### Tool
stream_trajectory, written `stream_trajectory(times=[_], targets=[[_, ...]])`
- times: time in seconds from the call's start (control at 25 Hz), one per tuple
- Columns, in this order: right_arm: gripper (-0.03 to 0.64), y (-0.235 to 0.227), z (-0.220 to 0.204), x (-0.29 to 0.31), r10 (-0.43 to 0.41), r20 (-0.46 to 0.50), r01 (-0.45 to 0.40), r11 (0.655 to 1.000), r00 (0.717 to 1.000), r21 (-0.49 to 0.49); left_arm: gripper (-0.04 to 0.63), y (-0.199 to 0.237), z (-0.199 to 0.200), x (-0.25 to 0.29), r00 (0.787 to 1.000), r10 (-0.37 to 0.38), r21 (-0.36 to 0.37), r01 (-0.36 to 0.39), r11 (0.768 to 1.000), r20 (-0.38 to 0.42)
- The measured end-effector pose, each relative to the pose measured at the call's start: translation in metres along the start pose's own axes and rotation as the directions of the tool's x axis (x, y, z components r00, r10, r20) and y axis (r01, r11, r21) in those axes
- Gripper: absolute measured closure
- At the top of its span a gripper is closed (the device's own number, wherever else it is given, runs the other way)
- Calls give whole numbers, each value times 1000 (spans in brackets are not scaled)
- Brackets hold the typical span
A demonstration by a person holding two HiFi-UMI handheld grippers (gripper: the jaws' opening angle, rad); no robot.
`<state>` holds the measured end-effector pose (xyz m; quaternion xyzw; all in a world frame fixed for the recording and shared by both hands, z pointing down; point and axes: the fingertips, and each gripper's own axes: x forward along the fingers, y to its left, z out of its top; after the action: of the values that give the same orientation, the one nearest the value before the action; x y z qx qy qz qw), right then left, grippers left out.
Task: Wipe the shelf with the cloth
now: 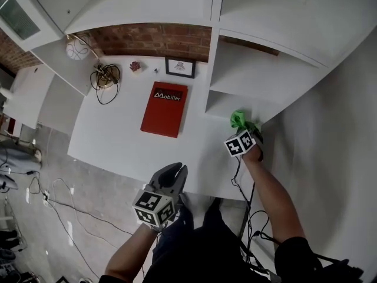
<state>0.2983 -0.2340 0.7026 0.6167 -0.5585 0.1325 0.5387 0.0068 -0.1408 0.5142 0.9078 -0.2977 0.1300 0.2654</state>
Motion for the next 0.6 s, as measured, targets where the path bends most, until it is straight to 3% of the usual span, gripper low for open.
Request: stream_trajectory(times=[0.32, 0.6], targets=[[558, 9, -14, -43, 48, 20, -49, 997, 999, 52, 538, -8, 18, 15, 998, -56, 1, 56, 998, 30], [558, 5, 5, -97, 100, 143, -118, 985, 985, 125, 538, -10, 38, 18, 995, -70, -1, 70, 998, 72]])
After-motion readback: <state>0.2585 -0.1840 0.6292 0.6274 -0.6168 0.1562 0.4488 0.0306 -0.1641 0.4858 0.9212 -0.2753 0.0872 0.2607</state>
